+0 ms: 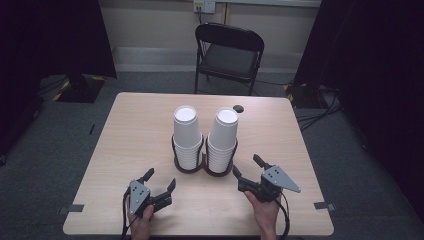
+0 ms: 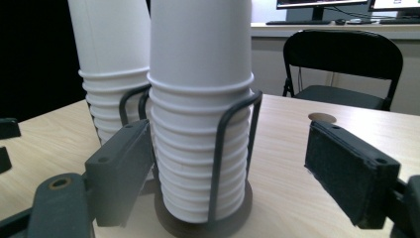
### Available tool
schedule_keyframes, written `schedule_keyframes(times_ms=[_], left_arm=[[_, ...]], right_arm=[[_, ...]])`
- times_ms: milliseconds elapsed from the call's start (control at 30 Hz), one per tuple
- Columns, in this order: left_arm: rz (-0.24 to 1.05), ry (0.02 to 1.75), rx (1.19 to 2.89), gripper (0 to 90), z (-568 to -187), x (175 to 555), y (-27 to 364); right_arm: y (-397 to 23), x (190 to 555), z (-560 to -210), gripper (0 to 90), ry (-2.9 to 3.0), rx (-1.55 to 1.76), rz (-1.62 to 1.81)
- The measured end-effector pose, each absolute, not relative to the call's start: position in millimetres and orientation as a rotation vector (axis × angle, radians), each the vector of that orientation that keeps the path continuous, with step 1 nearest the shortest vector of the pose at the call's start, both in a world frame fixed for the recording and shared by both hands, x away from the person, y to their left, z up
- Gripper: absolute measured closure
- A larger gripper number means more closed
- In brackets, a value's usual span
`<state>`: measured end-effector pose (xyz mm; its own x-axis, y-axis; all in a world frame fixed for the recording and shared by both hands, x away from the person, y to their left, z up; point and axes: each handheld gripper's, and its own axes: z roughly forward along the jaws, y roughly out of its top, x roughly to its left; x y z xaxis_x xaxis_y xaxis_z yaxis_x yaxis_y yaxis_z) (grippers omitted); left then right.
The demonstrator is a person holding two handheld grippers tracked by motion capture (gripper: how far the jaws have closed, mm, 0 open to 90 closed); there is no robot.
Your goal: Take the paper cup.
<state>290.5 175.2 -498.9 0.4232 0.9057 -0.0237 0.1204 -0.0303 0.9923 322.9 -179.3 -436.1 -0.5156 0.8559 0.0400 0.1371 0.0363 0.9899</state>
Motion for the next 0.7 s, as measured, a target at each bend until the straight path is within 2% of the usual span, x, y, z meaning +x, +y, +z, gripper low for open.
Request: schedule_keyframes(times_ms=[367,567,700], left_arm=[[0.819,0.960,1.480,17.3,-498.9,290.4,175.6],[0.818,0.957,1.478,17.4,-499.0,290.4,175.3],[0.820,0.955,1.479,17.3,-499.0,290.3,175.1]], right_arm=[[-171.7,339.3,-411.5,21.8,1.804,0.960,1.567],[-166.4,355.0,-399.4,13.2,1.844,0.953,1.598],[-162.5,365.0,-389.4,13.3,1.863,0.940,1.596]])
